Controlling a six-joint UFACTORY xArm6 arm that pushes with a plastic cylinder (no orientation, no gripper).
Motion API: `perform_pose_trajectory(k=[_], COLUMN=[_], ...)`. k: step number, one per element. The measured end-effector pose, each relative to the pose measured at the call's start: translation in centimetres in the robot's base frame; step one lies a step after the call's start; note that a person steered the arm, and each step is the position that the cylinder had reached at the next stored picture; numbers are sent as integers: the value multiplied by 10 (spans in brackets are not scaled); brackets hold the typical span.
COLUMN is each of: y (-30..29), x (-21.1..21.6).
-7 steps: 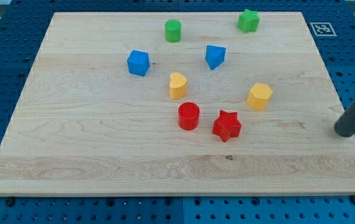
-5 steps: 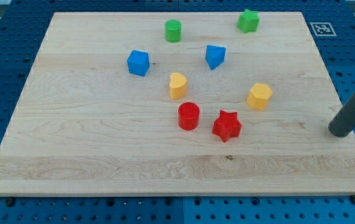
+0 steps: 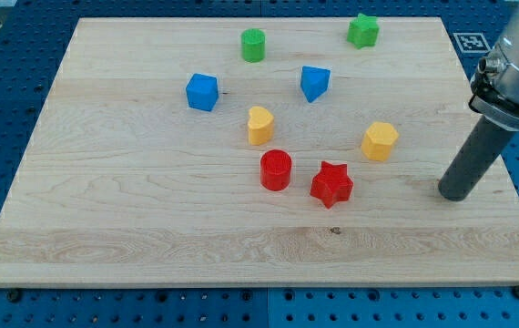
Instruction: Place your arm at the top right of the red star
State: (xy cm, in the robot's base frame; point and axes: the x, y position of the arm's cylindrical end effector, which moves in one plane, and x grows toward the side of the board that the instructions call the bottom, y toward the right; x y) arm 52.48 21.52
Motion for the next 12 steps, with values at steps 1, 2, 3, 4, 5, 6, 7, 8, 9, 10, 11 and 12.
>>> perform_pose_trajectory(k=[1,2,3,4,5,6,7,8,9,10,11,12], y=[-5,-5,-5,-9,-25,-41,-58,-73,-82,-95,-103,-109], x=[0,0,0,0,0,0,0,-10,-27,-35,-38,-38])
